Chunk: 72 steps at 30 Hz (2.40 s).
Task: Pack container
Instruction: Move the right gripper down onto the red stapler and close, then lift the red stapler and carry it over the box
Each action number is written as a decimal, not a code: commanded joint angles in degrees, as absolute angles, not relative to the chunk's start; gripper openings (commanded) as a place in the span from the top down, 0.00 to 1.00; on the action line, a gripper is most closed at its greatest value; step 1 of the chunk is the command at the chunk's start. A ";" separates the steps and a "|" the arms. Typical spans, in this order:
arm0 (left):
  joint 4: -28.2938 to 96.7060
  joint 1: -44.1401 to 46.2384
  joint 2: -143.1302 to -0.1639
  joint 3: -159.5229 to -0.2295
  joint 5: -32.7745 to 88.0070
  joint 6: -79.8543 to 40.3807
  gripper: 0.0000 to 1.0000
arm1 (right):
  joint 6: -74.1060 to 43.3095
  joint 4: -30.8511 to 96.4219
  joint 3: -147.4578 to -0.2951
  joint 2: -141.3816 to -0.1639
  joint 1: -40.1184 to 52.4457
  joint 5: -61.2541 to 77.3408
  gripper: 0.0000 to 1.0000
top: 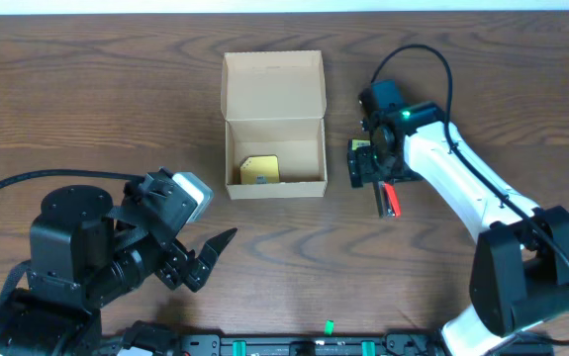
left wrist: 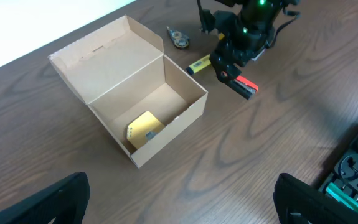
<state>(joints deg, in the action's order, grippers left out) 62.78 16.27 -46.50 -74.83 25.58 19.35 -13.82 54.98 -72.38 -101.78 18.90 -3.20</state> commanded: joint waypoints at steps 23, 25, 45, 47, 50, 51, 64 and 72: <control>62.85 16.14 -46.48 -75.92 26.44 19.73 0.05 | -6.50 36.99 -58.04 -101.89 17.04 -3.42 0.38; 62.85 16.14 -46.48 -75.92 26.41 19.73 0.05 | -6.52 36.25 -57.78 -101.91 17.04 -3.42 0.48; 62.85 16.14 -46.48 -75.92 26.44 19.73 0.05 | -5.32 39.38 -64.23 -101.54 17.06 -3.42 0.99; 62.85 16.14 -46.48 -75.92 26.44 19.73 0.05 | -3.33 43.44 -70.89 -101.12 17.26 -3.44 0.99; 62.85 16.14 -46.48 -75.92 26.44 19.73 0.05 | -0.71 47.53 -79.42 -100.68 17.96 -3.68 0.99; 62.85 16.14 -46.48 -75.92 26.41 19.73 0.05 | 0.21 48.66 -82.32 -100.64 18.28 -3.66 0.99; 62.85 16.14 -46.48 -75.92 26.44 19.73 0.05 | 20.45 50.59 -96.25 -100.62 29.74 2.13 0.99; 62.85 16.14 -46.48 -75.92 26.44 19.73 0.05 | 36.36 49.91 -96.20 -102.28 36.51 3.75 0.99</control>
<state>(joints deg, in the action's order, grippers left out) 62.83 16.27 -46.50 -74.85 25.58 19.35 28.80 50.06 -95.31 -101.62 35.44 2.81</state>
